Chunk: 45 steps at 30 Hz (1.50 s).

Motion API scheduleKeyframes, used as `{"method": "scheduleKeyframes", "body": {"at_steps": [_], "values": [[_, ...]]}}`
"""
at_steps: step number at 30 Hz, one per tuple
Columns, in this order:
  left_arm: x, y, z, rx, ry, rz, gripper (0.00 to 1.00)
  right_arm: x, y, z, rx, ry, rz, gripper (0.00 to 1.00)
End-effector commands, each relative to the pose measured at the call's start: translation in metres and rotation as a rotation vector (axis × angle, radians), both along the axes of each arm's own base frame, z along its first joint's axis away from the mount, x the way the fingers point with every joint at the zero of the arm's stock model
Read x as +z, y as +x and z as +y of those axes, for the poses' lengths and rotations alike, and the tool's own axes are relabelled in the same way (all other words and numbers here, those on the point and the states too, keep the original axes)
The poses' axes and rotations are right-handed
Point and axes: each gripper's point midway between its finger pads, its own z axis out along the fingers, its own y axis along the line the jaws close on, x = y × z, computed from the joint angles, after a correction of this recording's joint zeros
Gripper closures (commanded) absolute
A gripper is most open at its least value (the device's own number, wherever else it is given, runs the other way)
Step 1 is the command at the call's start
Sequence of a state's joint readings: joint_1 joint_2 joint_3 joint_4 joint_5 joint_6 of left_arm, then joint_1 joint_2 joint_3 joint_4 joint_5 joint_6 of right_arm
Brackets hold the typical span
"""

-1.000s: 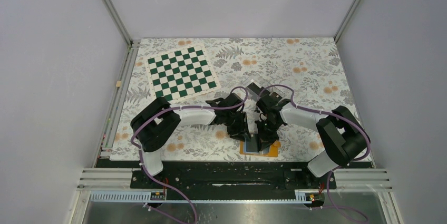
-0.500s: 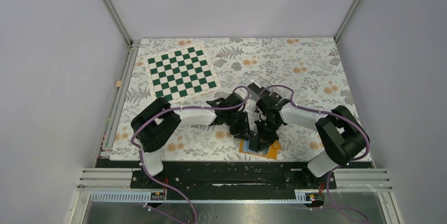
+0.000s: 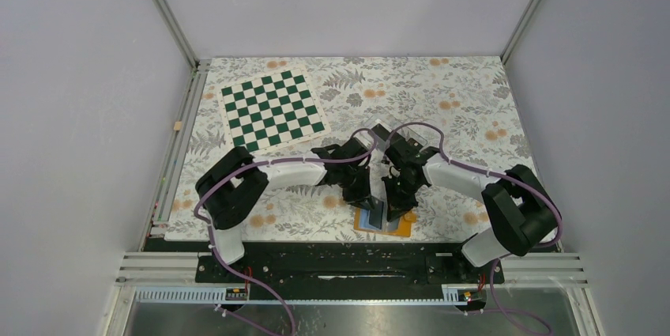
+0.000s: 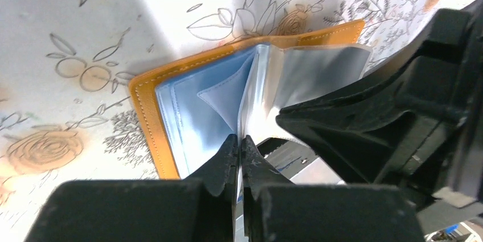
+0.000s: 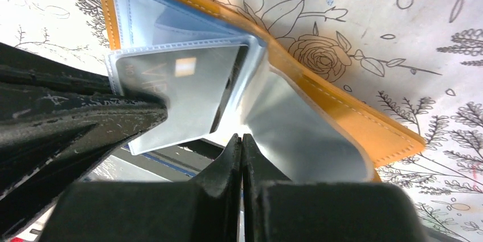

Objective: Put the credit cards into the card holder
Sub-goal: Turn over the card holder at the center of the board.

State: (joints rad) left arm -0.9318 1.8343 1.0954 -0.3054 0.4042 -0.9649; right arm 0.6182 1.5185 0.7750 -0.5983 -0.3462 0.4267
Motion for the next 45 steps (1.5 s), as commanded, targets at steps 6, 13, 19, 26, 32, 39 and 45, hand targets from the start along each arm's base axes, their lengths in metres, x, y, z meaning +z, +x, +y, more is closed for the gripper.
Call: {"method": "scheduleKeyframes", "body": {"at_steps": [6,13,19,26,32,39,45], "values": [[0.019,0.012,0.048,-0.024,0.203,-0.112,1.0,0.007,0.012,-0.007,0.0,-0.061,-0.055,1.0],[0.021,0.016,0.06,-0.05,0.322,-0.121,1.0,-0.001,0.009,-0.005,0.006,-0.062,-0.022,1.0],[0.024,0.013,0.037,-0.077,0.314,-0.1,0.99,-0.004,0.01,-0.001,0.001,-0.041,-0.016,1.0],[0.024,0.004,0.01,-0.113,0.3,-0.063,0.79,-0.009,0.007,0.0,-0.006,-0.035,0.0,1.0],[0.034,-0.004,-0.015,-0.121,0.156,-0.031,0.61,-0.006,0.007,0.0,-0.015,-0.03,-0.007,1.0],[0.045,-0.013,-0.048,-0.091,-0.084,0.034,0.59,0.008,0.007,-0.002,-0.038,-0.012,-0.043,1.0],[0.086,0.005,-0.056,-0.01,-0.349,-0.038,0.56,0.026,0.013,-0.008,-0.073,0.005,-0.091,1.0]]}}
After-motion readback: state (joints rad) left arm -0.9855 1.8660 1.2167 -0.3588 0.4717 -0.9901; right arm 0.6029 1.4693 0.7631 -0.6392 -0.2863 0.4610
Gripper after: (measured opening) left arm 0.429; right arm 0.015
